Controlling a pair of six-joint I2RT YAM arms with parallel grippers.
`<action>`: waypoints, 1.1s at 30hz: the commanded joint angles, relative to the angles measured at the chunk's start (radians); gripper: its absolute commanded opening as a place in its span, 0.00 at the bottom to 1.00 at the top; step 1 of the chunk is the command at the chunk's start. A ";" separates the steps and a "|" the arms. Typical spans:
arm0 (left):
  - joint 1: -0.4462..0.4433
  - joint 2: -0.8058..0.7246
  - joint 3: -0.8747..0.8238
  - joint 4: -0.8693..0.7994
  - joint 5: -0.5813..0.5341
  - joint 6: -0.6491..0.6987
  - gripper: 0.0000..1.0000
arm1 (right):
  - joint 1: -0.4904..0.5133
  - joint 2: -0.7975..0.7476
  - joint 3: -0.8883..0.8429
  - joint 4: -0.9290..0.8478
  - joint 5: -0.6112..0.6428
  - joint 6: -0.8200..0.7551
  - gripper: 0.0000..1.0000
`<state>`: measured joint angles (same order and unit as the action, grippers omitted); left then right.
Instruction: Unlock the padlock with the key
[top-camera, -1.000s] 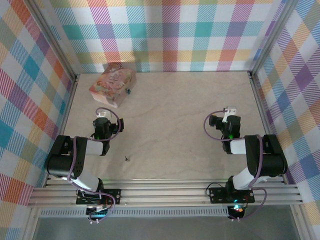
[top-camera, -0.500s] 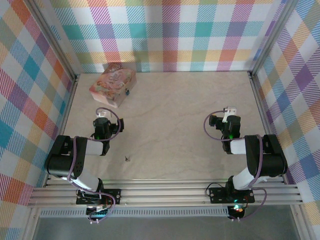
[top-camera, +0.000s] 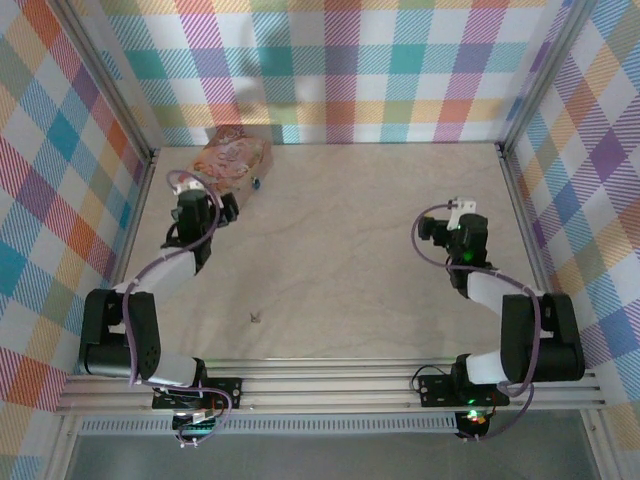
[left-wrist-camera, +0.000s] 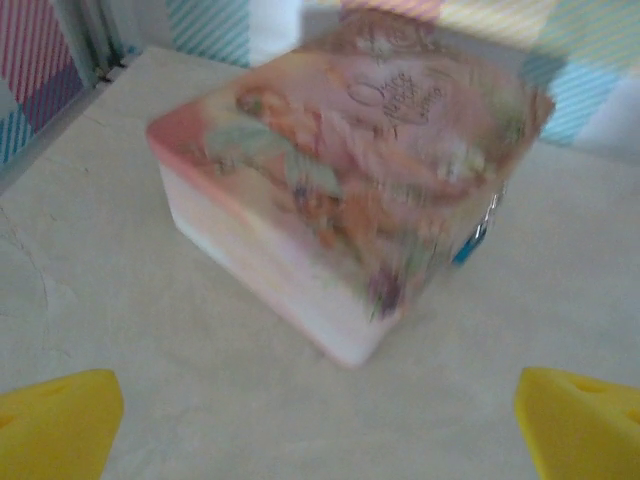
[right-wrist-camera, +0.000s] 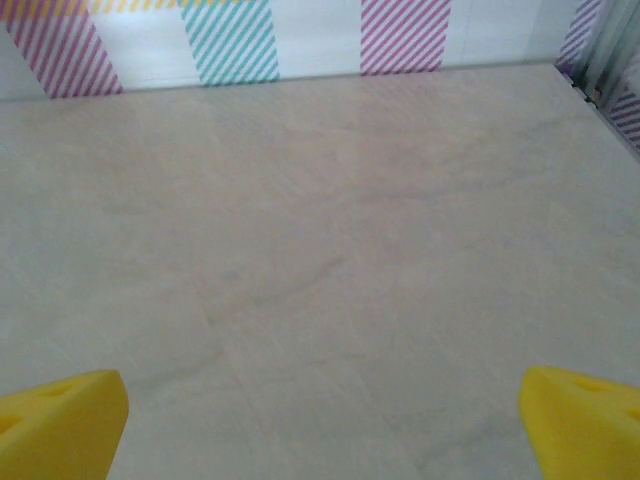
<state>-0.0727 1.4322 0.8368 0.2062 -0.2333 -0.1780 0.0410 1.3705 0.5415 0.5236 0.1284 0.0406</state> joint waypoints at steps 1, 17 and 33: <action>0.029 0.057 0.155 -0.308 0.024 -0.177 1.00 | 0.006 -0.028 0.128 -0.291 -0.052 0.078 1.00; 0.126 0.500 0.627 -0.664 0.256 -0.458 0.95 | 0.015 0.057 0.408 -0.716 -0.267 0.276 1.00; 0.137 0.387 0.345 -0.573 0.496 -0.420 0.51 | 0.042 0.039 0.436 -0.772 -0.369 0.323 0.97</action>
<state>0.0559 1.8431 1.2686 -0.2512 0.2043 -0.6353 0.0708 1.4319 0.9592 -0.2317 -0.1989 0.3378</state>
